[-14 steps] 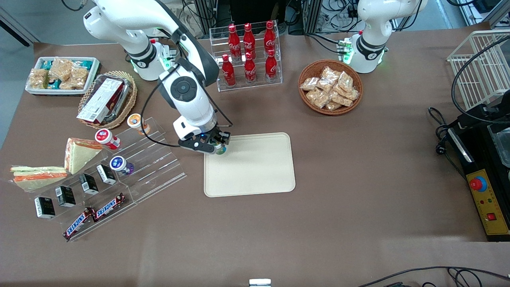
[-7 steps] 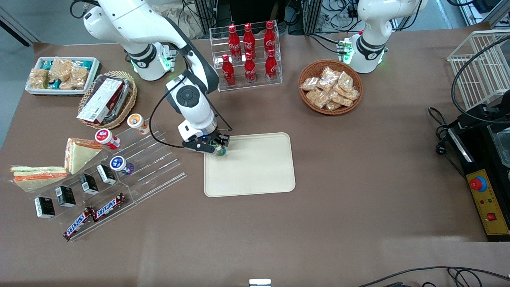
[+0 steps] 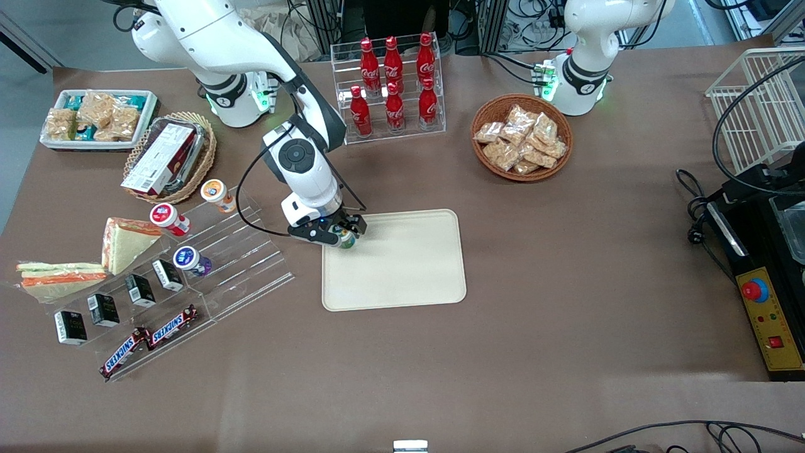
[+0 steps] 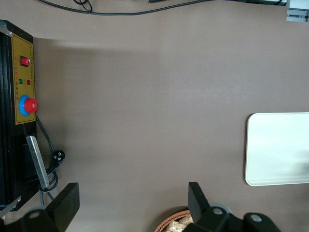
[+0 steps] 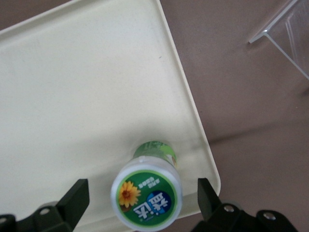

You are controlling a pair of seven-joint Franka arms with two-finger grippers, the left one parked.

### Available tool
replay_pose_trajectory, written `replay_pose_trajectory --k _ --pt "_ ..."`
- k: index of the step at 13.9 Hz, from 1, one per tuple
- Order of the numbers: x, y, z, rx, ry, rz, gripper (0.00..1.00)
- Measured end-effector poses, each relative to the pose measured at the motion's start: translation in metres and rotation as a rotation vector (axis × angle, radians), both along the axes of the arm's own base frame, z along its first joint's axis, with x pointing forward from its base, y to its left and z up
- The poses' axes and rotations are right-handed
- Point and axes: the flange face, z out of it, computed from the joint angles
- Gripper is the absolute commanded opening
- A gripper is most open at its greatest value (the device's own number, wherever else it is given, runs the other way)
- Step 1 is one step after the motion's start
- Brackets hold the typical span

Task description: Place green gum on tray

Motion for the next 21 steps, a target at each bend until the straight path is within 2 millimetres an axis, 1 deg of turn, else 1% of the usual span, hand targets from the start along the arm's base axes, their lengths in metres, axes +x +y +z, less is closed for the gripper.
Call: replay_pose_trajectory --k 2,3,4,5,6,7,8,9,10,11,12,14,15,16,17,19,21 --pt "0.006 0.002 0.016 0.013 -0.018 -0.003 1.0" --pt "0.01 0.004 0.031 0.011 -0.012 -0.004 1.0" --pt "0.016 0.007 0.056 0.003 0.004 -0.004 1.0" --pt "0.021 0.01 0.088 -0.005 0.022 -0.003 1.0" --pt "0.027 0.011 0.127 -0.01 0.037 -0.004 1.0" --pt "0.033 0.008 0.173 -0.012 0.047 -0.005 1.0" --pt "0.038 0.0 0.219 -0.013 0.053 -0.003 1.0" --pt "0.042 -0.009 0.26 -0.015 0.059 0.006 1.0" --pt "0.045 -0.02 0.296 -0.017 0.062 0.014 1.0" --pt "0.047 -0.03 0.324 -0.018 0.063 0.02 1.0" --pt "0.049 -0.039 0.344 -0.018 0.063 0.019 1.0" --pt "0.055 -0.059 0.37 -0.01 0.039 0.028 1.0" --pt "0.059 -0.076 0.382 -0.009 0.014 0.052 1.0" --pt "0.065 -0.099 0.393 -0.013 -0.01 0.086 1.0" --pt "0.071 -0.126 0.402 -0.018 -0.029 0.12 1.0" --pt "0.084 -0.188 0.413 -0.034 -0.051 0.188 1.0" --pt "0.096 -0.252 0.414 -0.055 -0.052 0.242 1.0"
